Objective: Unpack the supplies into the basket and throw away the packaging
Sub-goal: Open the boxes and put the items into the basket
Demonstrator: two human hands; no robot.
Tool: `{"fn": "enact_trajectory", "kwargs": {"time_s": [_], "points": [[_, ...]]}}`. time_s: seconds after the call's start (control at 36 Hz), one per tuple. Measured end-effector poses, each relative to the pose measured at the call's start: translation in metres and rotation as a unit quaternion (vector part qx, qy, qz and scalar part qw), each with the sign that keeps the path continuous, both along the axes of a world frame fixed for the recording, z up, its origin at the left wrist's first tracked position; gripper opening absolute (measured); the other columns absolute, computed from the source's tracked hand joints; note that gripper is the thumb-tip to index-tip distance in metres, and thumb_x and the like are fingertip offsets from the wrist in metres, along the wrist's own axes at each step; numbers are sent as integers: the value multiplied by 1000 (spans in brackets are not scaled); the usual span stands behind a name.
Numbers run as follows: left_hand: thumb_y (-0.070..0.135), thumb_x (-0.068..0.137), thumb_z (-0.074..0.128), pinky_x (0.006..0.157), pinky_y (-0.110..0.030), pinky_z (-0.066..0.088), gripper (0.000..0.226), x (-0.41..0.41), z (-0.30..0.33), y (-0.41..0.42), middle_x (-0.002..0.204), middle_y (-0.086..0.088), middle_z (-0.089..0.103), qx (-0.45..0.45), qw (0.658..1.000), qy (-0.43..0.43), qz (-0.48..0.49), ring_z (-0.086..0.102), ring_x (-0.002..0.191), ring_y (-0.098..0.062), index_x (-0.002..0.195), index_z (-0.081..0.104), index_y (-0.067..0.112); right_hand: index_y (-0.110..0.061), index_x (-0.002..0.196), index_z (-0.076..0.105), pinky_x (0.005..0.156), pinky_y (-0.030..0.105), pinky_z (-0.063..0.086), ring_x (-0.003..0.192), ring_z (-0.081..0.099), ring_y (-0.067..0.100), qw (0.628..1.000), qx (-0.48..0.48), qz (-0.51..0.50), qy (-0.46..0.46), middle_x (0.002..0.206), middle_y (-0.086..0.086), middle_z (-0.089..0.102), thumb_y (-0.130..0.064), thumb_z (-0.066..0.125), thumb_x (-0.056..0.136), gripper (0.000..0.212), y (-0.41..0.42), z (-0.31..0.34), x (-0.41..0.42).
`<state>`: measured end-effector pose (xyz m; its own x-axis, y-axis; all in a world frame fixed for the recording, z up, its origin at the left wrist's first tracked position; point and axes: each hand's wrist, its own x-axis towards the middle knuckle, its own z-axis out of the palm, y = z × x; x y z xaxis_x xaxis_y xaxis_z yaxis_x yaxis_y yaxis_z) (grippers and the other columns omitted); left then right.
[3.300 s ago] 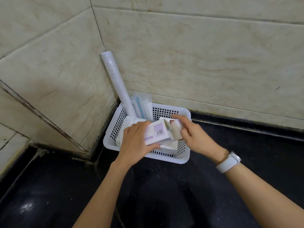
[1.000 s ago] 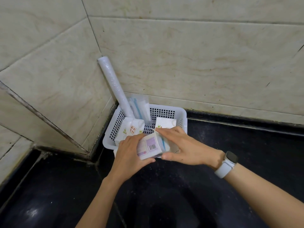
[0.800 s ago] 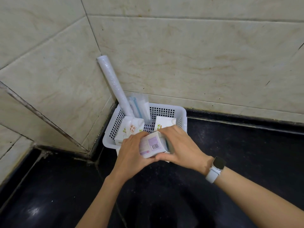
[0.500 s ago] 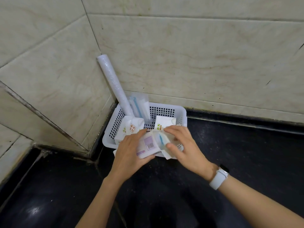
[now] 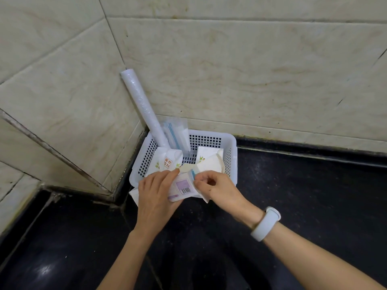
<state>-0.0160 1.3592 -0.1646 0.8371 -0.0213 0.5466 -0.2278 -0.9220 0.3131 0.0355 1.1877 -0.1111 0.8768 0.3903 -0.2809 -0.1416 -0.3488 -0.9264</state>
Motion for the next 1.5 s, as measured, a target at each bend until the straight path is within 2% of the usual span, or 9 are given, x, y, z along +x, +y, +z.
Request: {"fn": "enact_trajectory", "kwargs": {"time_s": [0.08,0.22,0.42,0.72,0.81,0.92,1.06,1.19,1.5], "points": [[44,74,66,89,-38,35,65,-1,1,0,116,0,46,-1,1000,-5,-2,48,105,-22,126,39,17,-28,75,63,65,12,40,72,51,9,997,-14,18,-70,79,-9,56,-18,57,87,17,0,1,-2],[32,67,80,90,-36,35,71,1,0,2,114,-5,52,-15,1000,-12,14,48,103,-23,123,40,16,-19,104,66,88,19,39,100,50,11,983,-71,58,-160,114,-5,57,-18,52,91,20,-1,-2,-5],[42,72,67,92,-34,35,66,-2,1,1,115,0,45,-56,998,-4,-28,47,105,-20,124,38,14,-20,101,63,62,5,42,74,57,6,999,8,-4,-44,77,-9,62,-19,55,90,13,-4,-2,2],[36,67,76,92,-36,36,74,-4,-4,-2,116,3,45,-64,996,29,-48,46,107,-18,127,37,16,-13,92,71,88,50,51,95,65,32,991,-97,77,-54,101,15,71,-54,57,78,46,-2,5,9],[34,64,83,93,-32,32,80,-3,-6,-1,116,3,45,-57,997,40,-45,45,107,-18,128,38,17,-6,91,69,74,40,54,78,66,29,991,-76,103,-27,94,20,71,-55,54,80,53,-2,3,10],[44,73,66,92,-34,34,67,-5,-5,0,117,2,48,-39,997,31,-53,47,107,-20,127,39,17,-12,58,67,47,16,28,43,35,4,993,-47,103,21,48,-7,48,-47,57,85,45,-3,4,13],[43,74,63,91,-35,34,64,-6,-2,-4,118,3,46,-21,998,23,-58,46,107,-20,127,39,16,-12,61,67,60,27,33,55,42,10,995,-64,82,-5,57,-6,53,-41,62,82,37,-1,-8,13],[43,74,63,92,-33,33,65,-6,-1,-6,117,2,48,-28,997,40,-54,47,107,-20,128,39,15,-18,45,36,60,29,29,49,31,10,993,-102,41,-49,47,-8,32,-26,60,80,43,-3,-15,12],[38,64,82,86,-34,35,82,-12,-7,14,113,-2,60,-38,990,128,32,46,102,-17,132,39,25,-8,98,49,80,50,53,85,58,29,998,-34,-21,-47,98,14,60,-21,43,92,16,-19,-12,22]]}}
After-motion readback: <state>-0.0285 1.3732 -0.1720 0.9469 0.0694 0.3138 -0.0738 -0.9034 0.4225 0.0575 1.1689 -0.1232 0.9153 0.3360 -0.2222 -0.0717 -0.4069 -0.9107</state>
